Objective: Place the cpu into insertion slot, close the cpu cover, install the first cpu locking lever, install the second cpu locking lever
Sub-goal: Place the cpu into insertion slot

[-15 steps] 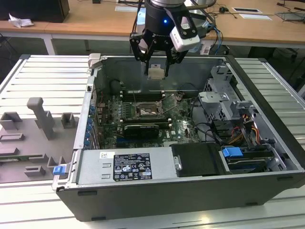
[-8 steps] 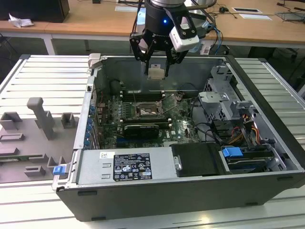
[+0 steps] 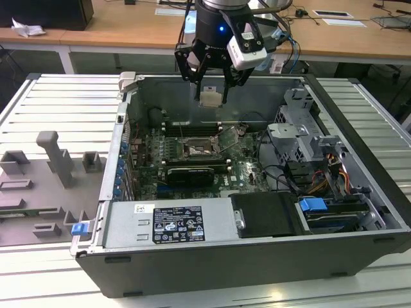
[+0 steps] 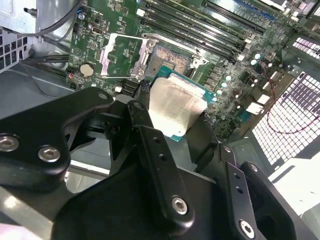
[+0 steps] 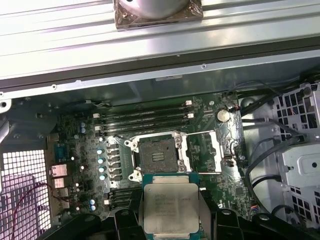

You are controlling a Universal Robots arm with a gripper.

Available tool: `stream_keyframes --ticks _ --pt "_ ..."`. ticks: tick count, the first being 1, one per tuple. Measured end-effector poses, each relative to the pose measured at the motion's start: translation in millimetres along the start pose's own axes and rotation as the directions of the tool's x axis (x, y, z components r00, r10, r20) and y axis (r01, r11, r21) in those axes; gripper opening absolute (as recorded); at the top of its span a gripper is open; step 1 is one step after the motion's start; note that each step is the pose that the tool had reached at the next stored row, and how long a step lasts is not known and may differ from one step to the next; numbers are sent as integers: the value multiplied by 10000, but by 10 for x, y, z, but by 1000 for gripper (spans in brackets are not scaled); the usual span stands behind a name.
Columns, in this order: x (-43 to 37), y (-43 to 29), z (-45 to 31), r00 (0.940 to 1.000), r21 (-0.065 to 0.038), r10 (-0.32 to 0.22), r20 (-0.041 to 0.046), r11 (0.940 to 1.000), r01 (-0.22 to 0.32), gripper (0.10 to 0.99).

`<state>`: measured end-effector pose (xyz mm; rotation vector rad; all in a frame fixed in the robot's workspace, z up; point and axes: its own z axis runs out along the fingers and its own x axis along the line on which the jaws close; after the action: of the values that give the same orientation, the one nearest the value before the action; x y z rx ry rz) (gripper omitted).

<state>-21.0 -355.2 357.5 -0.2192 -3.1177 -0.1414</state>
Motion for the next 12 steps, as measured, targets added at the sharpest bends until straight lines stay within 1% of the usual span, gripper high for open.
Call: stream_keyframes --ticks 12 --pt "0 0 1 9994 -7 343 31 9994 -343 533"
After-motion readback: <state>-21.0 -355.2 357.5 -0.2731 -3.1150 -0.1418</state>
